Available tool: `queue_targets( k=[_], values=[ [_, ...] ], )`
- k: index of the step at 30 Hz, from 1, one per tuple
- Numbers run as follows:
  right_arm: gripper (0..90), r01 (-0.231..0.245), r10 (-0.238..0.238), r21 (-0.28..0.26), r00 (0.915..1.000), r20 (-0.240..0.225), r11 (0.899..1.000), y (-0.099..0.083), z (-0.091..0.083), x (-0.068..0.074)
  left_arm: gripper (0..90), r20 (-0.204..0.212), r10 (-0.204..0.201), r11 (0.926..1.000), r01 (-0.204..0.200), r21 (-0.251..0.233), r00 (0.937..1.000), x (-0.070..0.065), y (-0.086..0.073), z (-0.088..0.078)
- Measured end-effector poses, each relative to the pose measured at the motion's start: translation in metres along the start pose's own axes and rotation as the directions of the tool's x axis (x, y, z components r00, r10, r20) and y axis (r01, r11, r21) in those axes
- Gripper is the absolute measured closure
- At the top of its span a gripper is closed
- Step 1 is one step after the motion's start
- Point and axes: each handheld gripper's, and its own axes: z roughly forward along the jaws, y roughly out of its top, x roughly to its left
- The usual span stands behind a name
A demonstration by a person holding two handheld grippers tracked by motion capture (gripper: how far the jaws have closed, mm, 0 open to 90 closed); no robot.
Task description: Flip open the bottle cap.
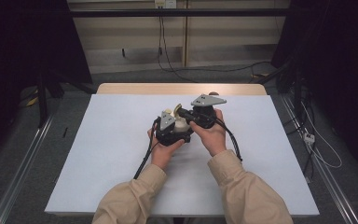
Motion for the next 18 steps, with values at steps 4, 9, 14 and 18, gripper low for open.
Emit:
queue_targets(
  k=[4, 9, 14, 18],
  values=[
    [90.0, 0.004, -0.004, 0.004, 1.0, -0.001, 1.0, 0.0007, 0.0018, 0.0012, 6.0, 0.0, -0.004, 1.0, 0.004, -0.002, 1.0, -0.0003, 0.0001, 0.0002],
    [90.0, 0.003, -0.003, -0.001, 1.0, -0.002, 1.0, 0.0018, 0.003, 0.0005, 6.0, 0.001, -0.005, 1.0, 0.005, -0.002, 1.0, -0.0003, -0.0001, 0.0002],
    [90.0, 0.0, 0.0, -0.001, 1.0, -0.003, 1.0, 0.0017, 0.0028, -0.0013, 6.0, 0.001, -0.006, 1.0, 0.006, -0.003, 1.0, -0.0003, -0.0001, 0.0002],
    [90.0, -0.001, 0.001, -0.001, 1.0, -0.008, 1.0, 0.0014, -0.0006, -0.0023, 6.0, 0.003, -0.006, 1.0, 0.006, -0.002, 1.0, -0.0001, 0.0001, 0.0001]
  ],
)
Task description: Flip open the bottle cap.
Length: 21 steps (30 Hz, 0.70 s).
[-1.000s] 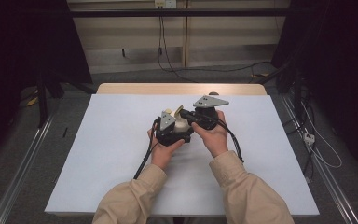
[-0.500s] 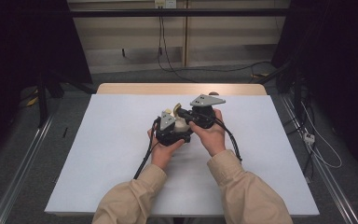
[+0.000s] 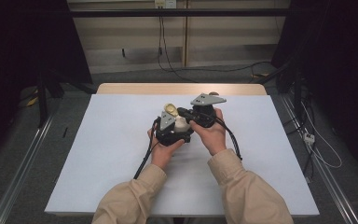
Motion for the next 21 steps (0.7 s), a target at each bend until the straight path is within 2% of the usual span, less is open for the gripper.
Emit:
queue_targets(
  k=[4, 17, 21],
  values=[
    [89.1, 0.012, -0.012, -0.003, 0.9999, 0.011, 1.0, -0.001, -0.005, -0.001, 5.9, 0.0, 0.005, 1.0, -0.005, 0.005, 1.0, 0.001, 0.0, 0.0],
    [81.5, -0.033, 0.034, -0.022, 0.9994, 0.006, 0.999, -0.013, -0.02, -0.008, 5.6, 0.003, 0.007, 1.0, -0.007, 0.006, 1.0, 0.001, 0.0, 0.0],
    [75.7, -0.04, 0.04, -0.028, 0.9992, -0.001, 0.999, -0.014, -0.024, -0.009, 5.5, 0.002, 0.006, 1.0, -0.006, 0.007, 1.0, 0.001, 0.0, -0.001]
  ],
)
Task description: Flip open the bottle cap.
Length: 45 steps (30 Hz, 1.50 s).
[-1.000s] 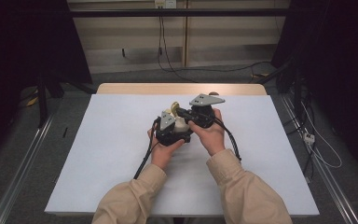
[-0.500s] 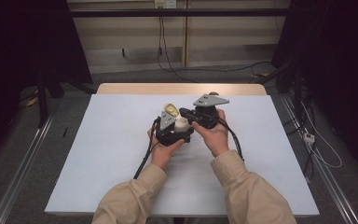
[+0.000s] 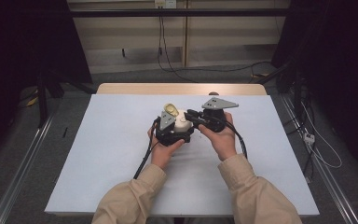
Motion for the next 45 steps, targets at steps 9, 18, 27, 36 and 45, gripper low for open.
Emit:
queue_targets(
  k=[9, 18, 27, 36, 45],
  values=[
    [57.0, -0.004, 0.004, 0.007, 1.0, 0.007, 1.0, -0.006, -0.006, -0.001, 5.2, 0.005, -0.003, 1.0, 0.003, 0.004, 1.0, 0.0, 0.0, 0.0],
    [25.9, -0.027, 0.027, 0.013, 0.9994, 0.019, 1.0, -0.009, -0.011, -0.003, 4.6, 0.008, 0.01, 0.9999, -0.01, 0.012, 0.9999, 0.0, 0.0, -0.001],
    [14.3, -0.034, 0.033, 0.008, 0.9986, 0.04, 0.999, -0.016, -0.018, -0.004, 2.8, -0.008, 0.073, 0.9961, -0.072, 0.051, 0.9973, -0.001, -0.001, -0.001],
    [12.7, -0.041, 0.04, 0.015, 0.9975, 0.059, 0.999, -0.025, -0.024, -0.008, 2.8, 0.004, 0.055, 0.9945, -0.056, 0.089, 0.9985, 0.001, -0.002, -0.004],
    [12.3, -0.035, 0.035, 0.006, 0.9979, 0.055, 0.999, -0.03, -0.031, -0.007, 3.4, 0.023, 0.047, 0.9913, -0.049, 0.122, 0.9987, 0.003, -0.003, -0.011]
  ],
)
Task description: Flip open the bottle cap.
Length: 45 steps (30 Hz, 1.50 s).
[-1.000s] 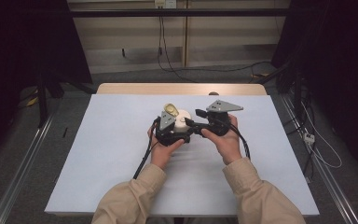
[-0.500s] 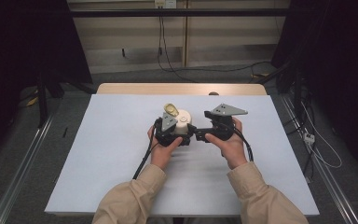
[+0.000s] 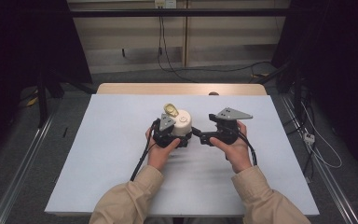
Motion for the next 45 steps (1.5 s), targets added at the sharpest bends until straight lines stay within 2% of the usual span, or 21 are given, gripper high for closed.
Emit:
queue_targets(
  k=[4, 7, 10, 12, 16, 19, 26, 27, 32, 36, 38, 42, 45],
  values=[
    [12.1, 0.002, -0.002, 0.005, 1.0, -0.003, 1.0, -0.004, -0.002, 0.002, 3.3, 0.014, -0.01, 0.9998, 0.009, 0.017, 0.9999, 0.002, -0.001, -0.001],
    [11.8, 0.003, -0.003, 0.006, 1.0, -0.001, 1.0, -0.008, -0.005, 0.002, 3.5, 0.009, 0.0, 0.9991, -0.001, 0.042, 1.0, 0.001, -0.002, -0.003],
    [11.6, 0.009, -0.009, 0.008, 1.0, -0.003, 1.0, -0.013, -0.008, 0.002, 4.5, 0.025, 0.017, 0.9983, -0.018, 0.055, 0.9995, 0.003, -0.003, -0.008],
    [11.6, 0.008, -0.008, 0.006, 1.0, -0.005, 1.0, -0.017, -0.011, 0.002, 4.5, 0.035, 0.008, 0.9985, -0.01, 0.053, 0.9993, 0.005, -0.004, -0.013],
    [11.1, 0.002, -0.002, 0.011, 1.0, -0.004, 1.0, -0.025, -0.015, 0.001, 5.0, 0.043, 0.021, 0.9975, -0.024, 0.067, 0.9989, 0.007, -0.009, -0.021],
    [11.1, -0.001, 0.001, 0.013, 1.0, -0.002, 1.0, -0.03, -0.018, 0.001, 5.1, 0.059, 0.004, 0.9989, -0.006, 0.046, 0.9983, 0.008, -0.01, -0.03],
    [11.0, -0.001, 0.001, 0.022, 1.0, 0.004, 1.0, -0.04, -0.025, 0.0, 5.0, 0.067, 0.023, 0.9987, -0.026, 0.045, 0.9975, 0.016, -0.012, -0.051],
    [10.2, 0.0, 0.0, 0.026, 1.0, 0.008, 1.0, -0.041, -0.025, 0.0, 5.0, 0.067, 0.013, 0.999, -0.015, 0.041, 0.9977, 0.017, -0.013, -0.054],
    [10.1, 0.008, -0.008, 0.028, 0.9999, 0.01, 1.0, -0.047, -0.03, 0.001, 5.0, 0.081, 0.015, 0.9991, -0.018, 0.038, 0.9966, 0.021, -0.017, -0.067],
    [10.1, 0.004, -0.005, 0.025, 0.9999, 0.011, 1.0, -0.051, -0.035, 0.001, 5.1, 0.079, 0.037, 0.9983, -0.04, 0.042, 0.9962, 0.027, -0.018, -0.078],
    [10.0, 0.007, -0.007, 0.03, 0.9999, 0.014, 1.0, -0.053, -0.037, 0.0, 5.1, 0.079, 0.022, 0.9991, -0.025, 0.034, 0.9966, 0.028, -0.018, -0.082],
    [10.0, 0.007, -0.007, 0.029, 0.9997, 0.021, 1.0, -0.057, -0.043, -0.002, 5.1, 0.08, 0.037, 0.9987, -0.039, 0.031, 0.9961, 0.032, -0.021, -0.093],
    [10.0, 0.005, -0.006, 0.029, 0.9995, 0.03, 1.0, -0.059, -0.047, -0.003, 5.3, 0.087, 0.025, 0.9993, -0.028, 0.025, 0.9959, 0.034, -0.022, -0.1]
  ],
)
